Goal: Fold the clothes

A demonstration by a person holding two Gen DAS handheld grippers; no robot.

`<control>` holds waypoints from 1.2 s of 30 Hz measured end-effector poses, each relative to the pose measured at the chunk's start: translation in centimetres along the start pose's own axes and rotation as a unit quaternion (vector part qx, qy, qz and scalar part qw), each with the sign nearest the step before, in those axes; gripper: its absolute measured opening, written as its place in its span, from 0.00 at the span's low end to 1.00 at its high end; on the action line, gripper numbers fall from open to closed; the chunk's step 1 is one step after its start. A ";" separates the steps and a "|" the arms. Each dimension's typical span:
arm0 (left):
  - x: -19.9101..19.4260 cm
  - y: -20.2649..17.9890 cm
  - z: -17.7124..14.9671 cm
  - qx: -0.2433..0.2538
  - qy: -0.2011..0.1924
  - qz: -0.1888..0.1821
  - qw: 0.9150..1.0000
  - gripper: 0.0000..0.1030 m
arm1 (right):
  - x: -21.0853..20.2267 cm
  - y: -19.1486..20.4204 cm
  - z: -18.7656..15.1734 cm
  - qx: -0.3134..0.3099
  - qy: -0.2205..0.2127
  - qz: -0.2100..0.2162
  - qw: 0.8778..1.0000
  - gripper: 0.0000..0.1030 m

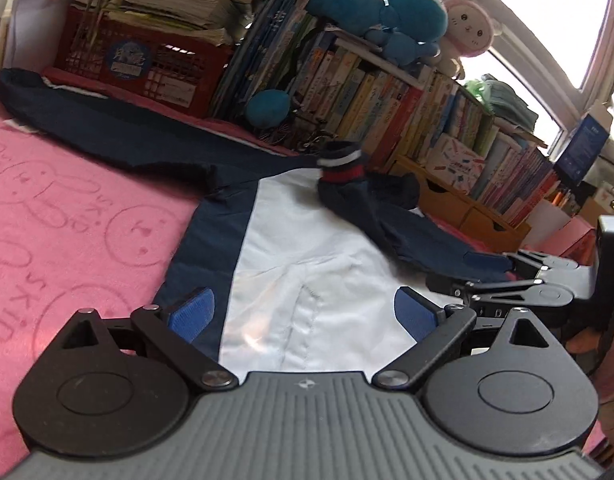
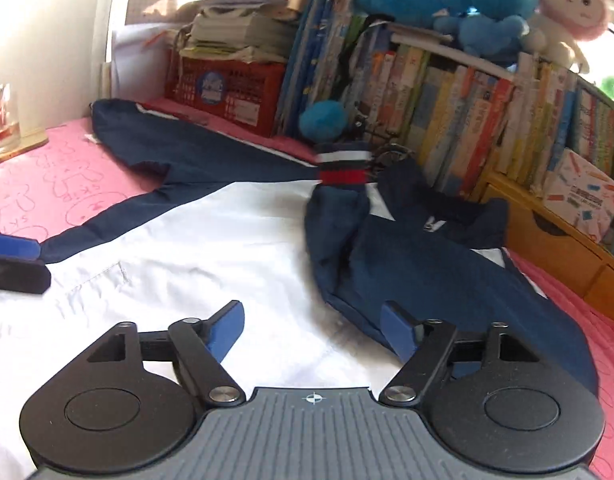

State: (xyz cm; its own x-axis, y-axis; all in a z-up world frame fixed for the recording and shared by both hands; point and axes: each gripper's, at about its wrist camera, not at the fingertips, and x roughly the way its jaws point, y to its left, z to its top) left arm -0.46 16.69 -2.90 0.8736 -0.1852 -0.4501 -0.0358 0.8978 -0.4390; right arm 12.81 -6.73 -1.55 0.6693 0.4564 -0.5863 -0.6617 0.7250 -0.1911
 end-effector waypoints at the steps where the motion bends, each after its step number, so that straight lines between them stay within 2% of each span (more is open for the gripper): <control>1: 0.8 -0.8 1.2 0.004 0.002 -0.007 1.000 0.97 | -0.8 -1.1 -0.4 0.009 -0.006 -0.012 1.000 0.78; 3: 3.6 -2.3 3.4 0.006 0.011 -0.009 1.000 0.98 | -1.1 -3.0 -1.4 0.033 -0.002 -0.053 0.998 0.78; 5: 7.5 -3.3 5.0 0.003 0.016 0.018 1.000 0.99 | -1.3 -4.9 -2.4 0.057 0.002 -0.095 0.994 0.78; 9: 15.6 -2.9 6.6 -0.016 0.031 0.129 0.991 0.99 | -2.2 -7.1 -4.7 0.098 0.012 -0.125 0.987 0.78; 14: 20.6 -1.2 7.6 -0.099 0.035 0.161 0.981 1.00 | -3.5 -8.4 -6.7 0.056 0.013 -0.171 0.984 0.79; 15: 21.3 -1.3 7.7 -0.097 0.040 0.157 0.982 0.94 | -3.7 -8.8 -7.0 0.045 0.015 -0.183 0.982 0.80; 16: 21.7 -1.7 7.9 -0.087 0.041 0.156 0.983 0.80 | -3.8 -9.1 -7.3 0.034 0.016 -0.195 0.980 0.81; 17: 22.2 -2.0 8.1 -0.077 0.043 0.155 0.984 0.47 | -3.5 -9.6 -7.5 0.031 0.022 -0.203 0.978 0.82; 19: 22.4 -2.5 8.5 -0.062 0.035 0.151 0.986 0.45 | -2.7 -10.6 -8.0 0.026 0.034 -0.218 0.975 0.82; 22: 21.3 -3.2 9.2 -0.026 -0.020 0.137 0.990 0.42 | -1.1 -11.8 -8.4 0.034 0.044 -0.230 0.972 0.82; 26: 20.5 -2.3 10.1 0.001 -0.058 0.148 0.987 0.42 | 1.3 -13.0 -7.9 0.030 0.047 -0.242 0.969 0.82; 29: 20.7 -0.9 10.1 0.017 -0.052 0.173 0.983 0.42 | 3.1 -13.1 -7.6 0.013 0.052 -0.254 0.966 0.76; 31: 20.9 0.1 9.6 0.029 -0.030 0.182 0.982 0.43 | 3.4 -12.8 -7.4 -0.007 0.047 -0.273 0.961 0.57; 34: 21.3 1.3 8.5 0.044 0.004 0.182 0.982 0.45 | 3.4 -13.6 -7.7 -0.035 0.043 -0.312 0.948 0.58; 36: 21.5 1.8 7.7 0.055 0.016 0.174 0.983 0.49 | 3.8 -15.1 -8.3 -0.030 0.069 -0.297 0.952 0.61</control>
State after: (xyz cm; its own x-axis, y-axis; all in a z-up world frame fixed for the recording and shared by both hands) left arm 22.04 17.42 -7.39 0.8022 0.1294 -0.5829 -0.2750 0.9466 -0.1684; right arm 22.56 -20.21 -7.47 0.8834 -0.1007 -0.4577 -0.2004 0.8017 -0.5632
